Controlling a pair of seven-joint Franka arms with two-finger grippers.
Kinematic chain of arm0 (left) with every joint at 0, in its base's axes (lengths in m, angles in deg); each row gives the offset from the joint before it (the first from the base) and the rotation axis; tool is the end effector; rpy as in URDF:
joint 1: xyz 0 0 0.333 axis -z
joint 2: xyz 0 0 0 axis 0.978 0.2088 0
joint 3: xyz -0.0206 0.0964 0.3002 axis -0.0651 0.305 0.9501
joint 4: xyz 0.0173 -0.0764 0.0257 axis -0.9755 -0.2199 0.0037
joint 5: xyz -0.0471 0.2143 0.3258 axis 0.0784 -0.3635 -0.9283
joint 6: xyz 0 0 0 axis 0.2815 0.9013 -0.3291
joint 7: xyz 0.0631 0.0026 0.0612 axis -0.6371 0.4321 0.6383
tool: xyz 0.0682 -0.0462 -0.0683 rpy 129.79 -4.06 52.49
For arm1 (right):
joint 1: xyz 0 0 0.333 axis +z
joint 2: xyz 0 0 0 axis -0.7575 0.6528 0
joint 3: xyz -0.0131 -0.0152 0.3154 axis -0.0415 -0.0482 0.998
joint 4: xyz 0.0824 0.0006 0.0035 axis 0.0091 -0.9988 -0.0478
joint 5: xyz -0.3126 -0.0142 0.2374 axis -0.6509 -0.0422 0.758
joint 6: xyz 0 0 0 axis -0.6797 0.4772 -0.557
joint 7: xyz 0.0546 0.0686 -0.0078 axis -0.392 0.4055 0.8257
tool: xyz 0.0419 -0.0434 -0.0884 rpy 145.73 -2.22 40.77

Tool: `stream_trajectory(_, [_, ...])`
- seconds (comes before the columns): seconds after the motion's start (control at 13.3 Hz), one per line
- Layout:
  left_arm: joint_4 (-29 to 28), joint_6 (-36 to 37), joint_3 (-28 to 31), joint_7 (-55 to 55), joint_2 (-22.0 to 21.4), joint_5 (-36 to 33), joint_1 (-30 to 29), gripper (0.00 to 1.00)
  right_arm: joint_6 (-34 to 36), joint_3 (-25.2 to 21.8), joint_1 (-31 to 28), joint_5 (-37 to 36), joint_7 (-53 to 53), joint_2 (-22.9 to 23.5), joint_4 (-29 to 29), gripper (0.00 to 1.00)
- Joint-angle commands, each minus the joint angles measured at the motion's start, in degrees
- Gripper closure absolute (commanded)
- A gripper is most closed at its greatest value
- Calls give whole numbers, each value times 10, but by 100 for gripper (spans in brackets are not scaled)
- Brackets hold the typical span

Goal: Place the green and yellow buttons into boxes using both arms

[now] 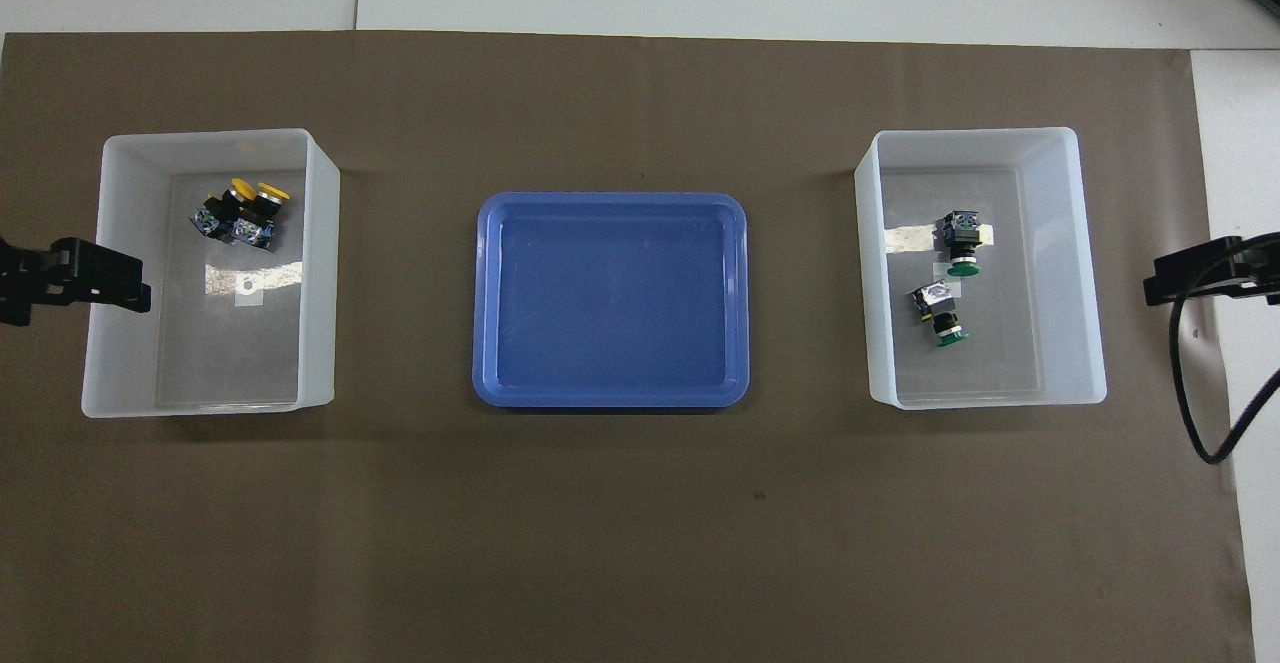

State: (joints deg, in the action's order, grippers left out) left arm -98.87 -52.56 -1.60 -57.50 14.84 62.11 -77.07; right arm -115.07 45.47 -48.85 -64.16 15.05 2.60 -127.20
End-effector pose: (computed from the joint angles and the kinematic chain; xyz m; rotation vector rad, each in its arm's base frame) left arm 0.5336 -0.0178 0.6125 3.1362 0.0035 -0.0659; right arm 0.5387 -0.0303 0.6353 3.1210 -0.0252 -0.0856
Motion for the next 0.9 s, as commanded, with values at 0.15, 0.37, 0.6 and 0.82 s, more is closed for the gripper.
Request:
stream_trajectory(0.15, [-27, -33, -1, -31, -20, -13, -5, 0, -2, 1, -6, 5, 14, -17, -20, 0])
stream_trajectory(0.37, [-27, -33, -1, -30, -20, -13, -5, 0, -2, 1, -7, 5, 14, -17, -20, 0])
stream_trajectory(0.6, [-27, -33, -1, -30, -19, -13, -5, 0, -2, 1, -7, 5, 14, -18, -21, 0])
stream_trajectory(0.82, [-27, -33, -1, -31, -20, -13, -5, 0, -2, 1, -7, 5, 13, -19, -23, 0])
